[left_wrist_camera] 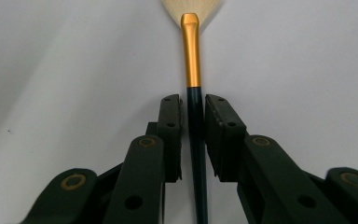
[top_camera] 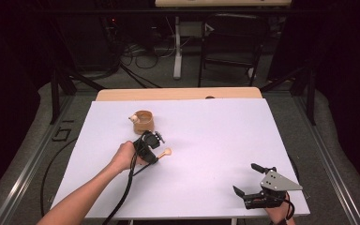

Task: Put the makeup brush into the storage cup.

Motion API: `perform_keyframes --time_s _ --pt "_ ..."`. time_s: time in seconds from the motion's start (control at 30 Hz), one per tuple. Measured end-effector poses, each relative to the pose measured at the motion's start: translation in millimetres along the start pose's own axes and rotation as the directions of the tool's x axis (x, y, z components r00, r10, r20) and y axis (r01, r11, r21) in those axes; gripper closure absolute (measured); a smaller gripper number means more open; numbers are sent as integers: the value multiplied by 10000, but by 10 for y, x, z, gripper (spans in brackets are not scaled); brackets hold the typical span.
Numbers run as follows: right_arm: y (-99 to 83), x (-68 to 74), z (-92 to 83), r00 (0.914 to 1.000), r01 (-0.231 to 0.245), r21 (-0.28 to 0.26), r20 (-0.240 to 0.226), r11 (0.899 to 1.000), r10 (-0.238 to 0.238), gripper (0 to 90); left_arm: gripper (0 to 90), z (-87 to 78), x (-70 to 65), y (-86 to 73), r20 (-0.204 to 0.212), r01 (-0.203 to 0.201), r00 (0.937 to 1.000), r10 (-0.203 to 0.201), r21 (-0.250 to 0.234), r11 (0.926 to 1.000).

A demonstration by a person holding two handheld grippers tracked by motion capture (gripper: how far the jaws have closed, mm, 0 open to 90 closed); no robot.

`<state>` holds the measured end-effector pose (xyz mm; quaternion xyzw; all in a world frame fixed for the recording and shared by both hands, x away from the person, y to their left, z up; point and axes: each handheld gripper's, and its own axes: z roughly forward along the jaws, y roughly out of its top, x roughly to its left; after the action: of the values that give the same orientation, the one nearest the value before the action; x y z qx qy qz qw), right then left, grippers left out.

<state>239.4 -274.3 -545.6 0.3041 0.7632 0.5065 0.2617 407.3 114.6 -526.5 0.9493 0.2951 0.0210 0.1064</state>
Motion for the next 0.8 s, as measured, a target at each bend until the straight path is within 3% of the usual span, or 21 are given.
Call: perform_keyframes --time_s 0.57,0.8 --pt "9 4 16 10000 3 56 56 10000 -3 21 812 5 -2 -18 -70 228 9997 -229 -122 9997" --pt "9 -1 10 10000 -12 71 70 10000 12 22 826 4 -22 -8 -218 148 9997 -148 -24 9999"
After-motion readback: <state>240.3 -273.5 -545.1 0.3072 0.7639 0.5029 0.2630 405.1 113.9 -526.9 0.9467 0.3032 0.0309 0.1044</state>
